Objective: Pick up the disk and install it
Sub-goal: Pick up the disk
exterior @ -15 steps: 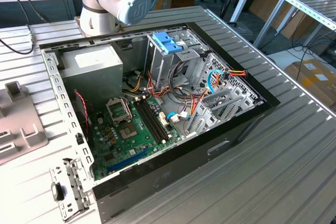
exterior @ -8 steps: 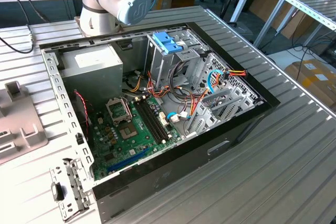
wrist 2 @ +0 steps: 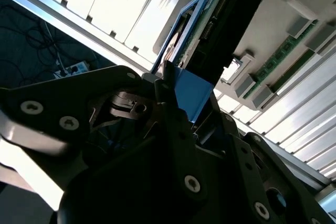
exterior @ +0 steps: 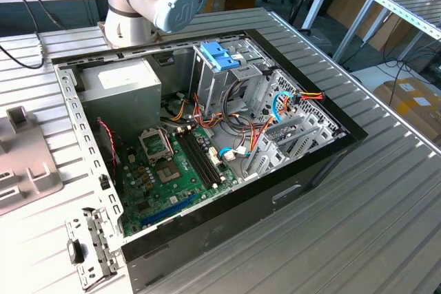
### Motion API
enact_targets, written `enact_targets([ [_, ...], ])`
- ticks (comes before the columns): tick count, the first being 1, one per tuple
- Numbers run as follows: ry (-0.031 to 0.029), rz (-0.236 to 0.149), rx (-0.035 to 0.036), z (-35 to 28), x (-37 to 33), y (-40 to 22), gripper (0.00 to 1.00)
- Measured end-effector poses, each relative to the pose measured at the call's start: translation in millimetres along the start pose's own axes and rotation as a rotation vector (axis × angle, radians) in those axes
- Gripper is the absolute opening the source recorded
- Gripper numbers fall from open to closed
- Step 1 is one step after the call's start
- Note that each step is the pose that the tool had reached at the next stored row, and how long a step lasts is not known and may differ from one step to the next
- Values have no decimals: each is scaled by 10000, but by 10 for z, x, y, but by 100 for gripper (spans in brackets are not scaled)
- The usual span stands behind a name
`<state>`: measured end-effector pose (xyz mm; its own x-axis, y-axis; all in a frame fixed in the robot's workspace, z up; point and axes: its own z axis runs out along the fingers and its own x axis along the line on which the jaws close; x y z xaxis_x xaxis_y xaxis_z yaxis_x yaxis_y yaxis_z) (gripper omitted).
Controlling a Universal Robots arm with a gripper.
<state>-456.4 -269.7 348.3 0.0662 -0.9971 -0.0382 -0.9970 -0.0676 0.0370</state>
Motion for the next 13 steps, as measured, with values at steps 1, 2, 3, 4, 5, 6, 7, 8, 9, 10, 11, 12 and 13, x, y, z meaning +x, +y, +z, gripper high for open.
enact_targets([
  [1, -7, 0, -2, -3, 0, 0, 37],
  [2, -8, 0, -3, -10, 0, 0, 37],
  [3, -9, -1, -3, -15, 0, 0, 37],
  [4, -10, -1, -1, -26, -1, 1, 37],
  [5, -11, -1, -2, -47, -1, 1, 37],
  [6, -12, -1, 0, -58, -2, 2, 37],
  [7, -13, -1, -2, -73, -2, 2, 37],
  [8, -16, -1, -1, -92, -3, 3, 37],
  [9, -17, -1, -1, -106, -4, 4, 37],
  [10, -20, -1, -1, -137, -5, 5, 37],
  [11, -32, -2, 1, -159, -6, 5, 37],
  [12, -41, -2, 1, -178, -6, 6, 37],
  [13, -46, -2, 1, -187, -7, 6, 37],
])
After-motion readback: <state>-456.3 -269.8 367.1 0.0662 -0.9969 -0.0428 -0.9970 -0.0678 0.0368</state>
